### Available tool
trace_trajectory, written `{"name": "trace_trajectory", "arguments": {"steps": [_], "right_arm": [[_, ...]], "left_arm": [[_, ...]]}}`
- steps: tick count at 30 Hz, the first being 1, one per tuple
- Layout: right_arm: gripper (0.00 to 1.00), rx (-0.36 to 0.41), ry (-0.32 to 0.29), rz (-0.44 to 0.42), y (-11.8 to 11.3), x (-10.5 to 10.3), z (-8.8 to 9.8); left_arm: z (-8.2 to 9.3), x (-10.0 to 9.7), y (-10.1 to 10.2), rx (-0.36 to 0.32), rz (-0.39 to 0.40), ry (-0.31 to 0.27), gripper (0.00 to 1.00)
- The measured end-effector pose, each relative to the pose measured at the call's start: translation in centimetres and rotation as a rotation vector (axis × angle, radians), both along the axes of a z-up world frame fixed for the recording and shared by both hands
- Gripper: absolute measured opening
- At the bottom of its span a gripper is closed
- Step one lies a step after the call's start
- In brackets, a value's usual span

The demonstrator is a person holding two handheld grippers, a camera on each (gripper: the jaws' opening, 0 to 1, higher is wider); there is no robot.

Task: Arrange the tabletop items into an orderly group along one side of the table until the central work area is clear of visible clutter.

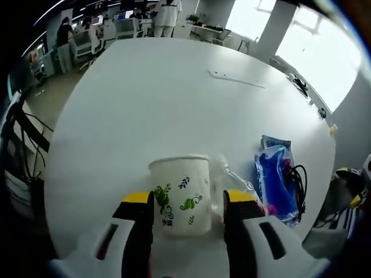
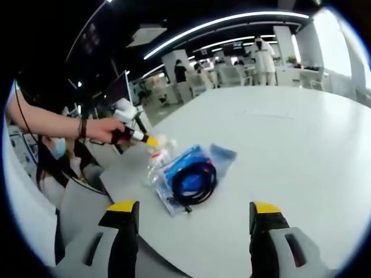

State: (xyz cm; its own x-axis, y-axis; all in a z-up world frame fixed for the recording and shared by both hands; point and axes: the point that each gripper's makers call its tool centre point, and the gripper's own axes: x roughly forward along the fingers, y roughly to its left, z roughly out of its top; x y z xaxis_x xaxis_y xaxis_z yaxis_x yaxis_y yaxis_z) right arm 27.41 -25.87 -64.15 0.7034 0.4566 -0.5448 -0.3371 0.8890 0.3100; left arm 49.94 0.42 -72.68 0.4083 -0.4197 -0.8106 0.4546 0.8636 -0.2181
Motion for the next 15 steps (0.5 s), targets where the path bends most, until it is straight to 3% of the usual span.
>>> {"name": "trace_trajectory", "arguments": {"steps": [7,10,15], "right_arm": [[0.78,-0.005,-0.006,-0.003,-0.3,0.5,0.5],[0.78,-0.009,-0.003,-0.001,-0.3,0.5,0.5],[0.78,-0.01,0.003,0.008,0.1,0.5,0.4]], "left_arm": [[-1.3,-0.2,0.8,0.008,0.018,0.031,0.4],[-1.4,-0.4,1.1,-0.043,0.094,0.054,0.38],[-1.2,-1.1,1.5,-0.027,0.058,0.036,0.36]]}}
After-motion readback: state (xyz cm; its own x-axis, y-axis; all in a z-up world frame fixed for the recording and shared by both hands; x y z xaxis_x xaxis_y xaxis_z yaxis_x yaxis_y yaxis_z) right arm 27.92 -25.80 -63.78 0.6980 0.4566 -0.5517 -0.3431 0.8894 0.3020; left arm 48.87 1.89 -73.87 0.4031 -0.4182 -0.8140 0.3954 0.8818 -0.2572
